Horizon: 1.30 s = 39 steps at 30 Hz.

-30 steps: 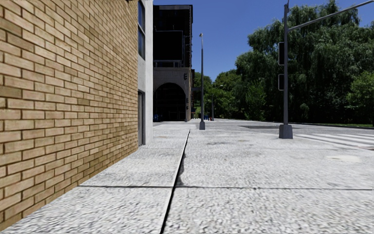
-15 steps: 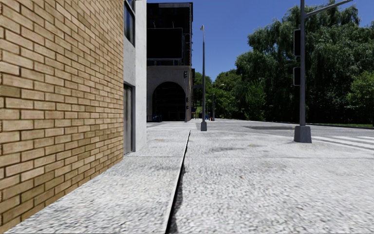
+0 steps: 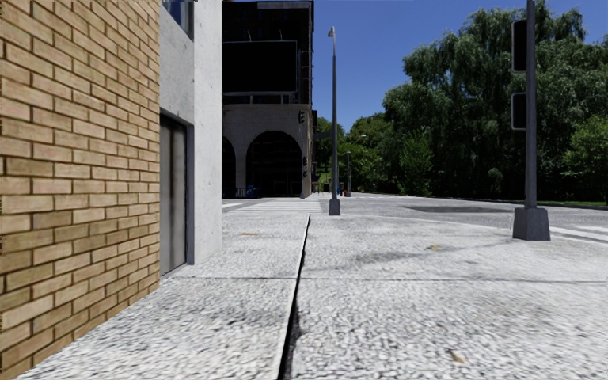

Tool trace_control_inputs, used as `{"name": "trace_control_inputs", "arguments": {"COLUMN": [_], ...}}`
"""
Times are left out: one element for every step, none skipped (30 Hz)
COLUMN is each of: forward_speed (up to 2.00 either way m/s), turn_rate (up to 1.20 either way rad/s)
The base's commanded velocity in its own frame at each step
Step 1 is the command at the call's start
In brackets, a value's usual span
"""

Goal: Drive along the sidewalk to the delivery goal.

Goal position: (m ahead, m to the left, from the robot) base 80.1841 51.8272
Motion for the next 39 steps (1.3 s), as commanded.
{"name": "trace_control_inputs", "arguments": {"forward_speed": [2.00, 2.00, 2.00, 2.00, 2.00, 2.00, 2.00, 2.00, 2.00, 2.00, 2.00, 2.00, 2.00, 2.00, 2.00, 2.00, 2.00, 2.00, 2.00, 2.00, 2.00, 2.00, 2.00, 2.00, 2.00, 2.00, 2.00, 2.00, 2.00, 2.00, 2.00, 2.00, 2.00, 2.00, 2.00, 2.00, 2.00, 2.00, 2.00], "turn_rate": [0.00, 0.00, 0.00, 0.00, 0.00, 0.00, 0.00, 0.00, 0.00, 0.00, 0.00, 0.00, 0.00, 0.00, 0.00, 0.00, 0.00, 0.00, 0.00, 0.00, 0.00, 0.00, 0.00, 0.00, 0.00, 0.00, 0.00, 0.00, 0.00, 0.00, 0.00, 0.00, 0.00, 0.00, 0.00, 0.00, 0.00, 0.00, 0.00]}}
